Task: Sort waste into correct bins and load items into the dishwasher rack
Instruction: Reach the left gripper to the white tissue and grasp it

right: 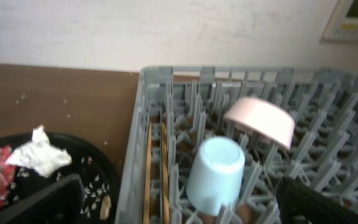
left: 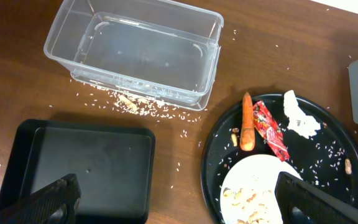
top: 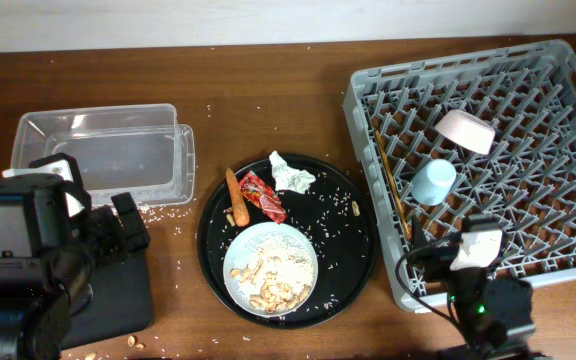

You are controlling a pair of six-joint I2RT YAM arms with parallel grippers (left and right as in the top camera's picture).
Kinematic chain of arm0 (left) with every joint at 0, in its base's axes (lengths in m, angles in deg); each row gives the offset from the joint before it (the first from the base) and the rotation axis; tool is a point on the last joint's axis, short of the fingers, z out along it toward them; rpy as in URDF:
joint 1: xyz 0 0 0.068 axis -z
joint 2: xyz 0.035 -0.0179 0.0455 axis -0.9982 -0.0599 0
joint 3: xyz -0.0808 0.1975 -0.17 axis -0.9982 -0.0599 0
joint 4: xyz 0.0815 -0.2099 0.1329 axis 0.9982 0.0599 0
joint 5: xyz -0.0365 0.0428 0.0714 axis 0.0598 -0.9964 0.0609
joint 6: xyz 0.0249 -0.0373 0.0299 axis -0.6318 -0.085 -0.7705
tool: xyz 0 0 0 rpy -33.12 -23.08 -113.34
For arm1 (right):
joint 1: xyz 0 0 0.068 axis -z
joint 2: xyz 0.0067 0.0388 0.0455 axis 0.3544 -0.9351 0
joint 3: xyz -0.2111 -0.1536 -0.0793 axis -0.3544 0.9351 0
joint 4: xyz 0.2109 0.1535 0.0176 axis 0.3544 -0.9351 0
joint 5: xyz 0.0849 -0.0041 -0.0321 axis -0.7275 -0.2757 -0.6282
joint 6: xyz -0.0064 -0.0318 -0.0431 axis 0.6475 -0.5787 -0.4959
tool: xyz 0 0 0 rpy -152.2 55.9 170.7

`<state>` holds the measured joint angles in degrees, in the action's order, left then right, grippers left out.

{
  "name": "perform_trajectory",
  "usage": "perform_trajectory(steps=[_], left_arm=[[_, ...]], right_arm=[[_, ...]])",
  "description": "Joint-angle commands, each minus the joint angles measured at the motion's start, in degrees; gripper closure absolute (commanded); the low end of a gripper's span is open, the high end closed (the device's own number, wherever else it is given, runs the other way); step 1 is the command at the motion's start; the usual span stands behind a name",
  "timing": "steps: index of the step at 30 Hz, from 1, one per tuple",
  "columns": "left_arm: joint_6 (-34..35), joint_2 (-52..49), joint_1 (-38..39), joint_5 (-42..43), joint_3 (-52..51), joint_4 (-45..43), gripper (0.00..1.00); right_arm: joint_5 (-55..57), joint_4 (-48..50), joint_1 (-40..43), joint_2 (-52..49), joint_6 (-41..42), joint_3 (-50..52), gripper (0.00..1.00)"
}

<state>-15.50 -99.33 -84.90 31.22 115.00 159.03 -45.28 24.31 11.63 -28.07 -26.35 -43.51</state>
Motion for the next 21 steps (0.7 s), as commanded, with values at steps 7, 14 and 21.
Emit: perform_trajectory(steps=[7,14,21], left_arm=[[0.57,0.13,-0.39,-0.79,0.15,0.07,0.01],[0.57,0.13,-0.39,-0.81,0.15,0.07,0.01],[0.57,0.13,-0.39,-0.79,0.15,0.07,0.01]], right_arm=[[-6.45,12.66,3.15,10.23,0.26,15.96,0.02],[-6.43,12.72,3.15,10.16,0.24,15.96,0.02],[-6.43,12.72,3.15,10.16,0.24,15.96,0.02]])
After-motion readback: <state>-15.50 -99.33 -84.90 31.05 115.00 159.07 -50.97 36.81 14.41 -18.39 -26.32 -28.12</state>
